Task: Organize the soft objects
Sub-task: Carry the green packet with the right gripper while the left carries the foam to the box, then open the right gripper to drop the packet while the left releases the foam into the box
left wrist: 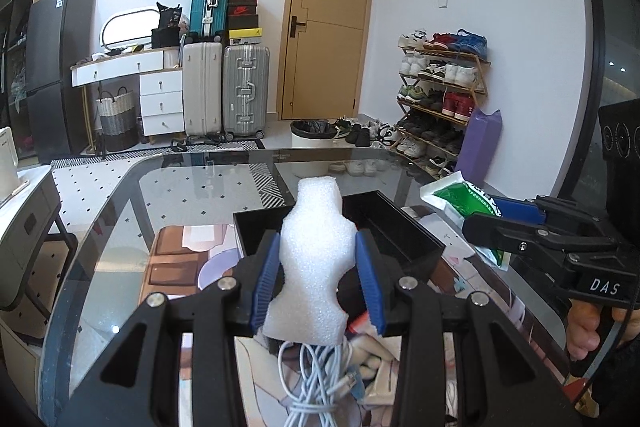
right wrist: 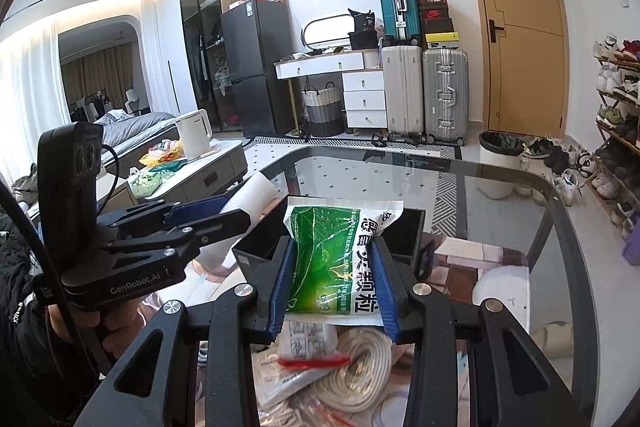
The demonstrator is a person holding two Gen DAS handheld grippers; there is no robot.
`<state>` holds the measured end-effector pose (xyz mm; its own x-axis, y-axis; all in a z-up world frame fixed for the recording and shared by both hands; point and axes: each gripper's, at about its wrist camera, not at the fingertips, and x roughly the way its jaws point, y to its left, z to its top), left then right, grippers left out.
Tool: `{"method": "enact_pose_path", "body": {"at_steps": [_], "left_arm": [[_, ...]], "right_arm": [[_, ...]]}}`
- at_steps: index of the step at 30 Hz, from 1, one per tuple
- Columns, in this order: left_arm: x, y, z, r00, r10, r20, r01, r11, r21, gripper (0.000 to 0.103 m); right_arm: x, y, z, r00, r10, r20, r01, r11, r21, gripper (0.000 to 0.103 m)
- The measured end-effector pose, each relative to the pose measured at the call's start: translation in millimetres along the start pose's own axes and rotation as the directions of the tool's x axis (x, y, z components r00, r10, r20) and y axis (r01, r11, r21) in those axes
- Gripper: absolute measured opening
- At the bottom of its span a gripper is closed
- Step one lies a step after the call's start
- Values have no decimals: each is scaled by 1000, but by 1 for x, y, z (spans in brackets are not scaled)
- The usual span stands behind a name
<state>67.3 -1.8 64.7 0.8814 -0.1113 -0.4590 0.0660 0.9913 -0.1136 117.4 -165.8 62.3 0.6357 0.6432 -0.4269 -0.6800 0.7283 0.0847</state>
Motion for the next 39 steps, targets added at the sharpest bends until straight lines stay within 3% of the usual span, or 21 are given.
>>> {"method": "enact_pose_path", "body": {"at_steps": [10,26,36,39], "left_arm": [[37,1,4,999,22,-49,-21,1000,5,38],[68,7,-3,991,50,-125,-45,998,45,38],[71,7,-10,985,55,-162,-42,996,83,37],[69,5,-11,986,46,-163,-31,995,92,37]], "right_arm": [[41,-23,16,998,24,-59,-22,999,30,38],[103,-26,10,988,-30,-154,13,994,-112,38],[115,-22,-5,971,-60,-233,27,989,-144,35],[111,-20,-7,974,-50,-223,21,991,-134,34]]}}
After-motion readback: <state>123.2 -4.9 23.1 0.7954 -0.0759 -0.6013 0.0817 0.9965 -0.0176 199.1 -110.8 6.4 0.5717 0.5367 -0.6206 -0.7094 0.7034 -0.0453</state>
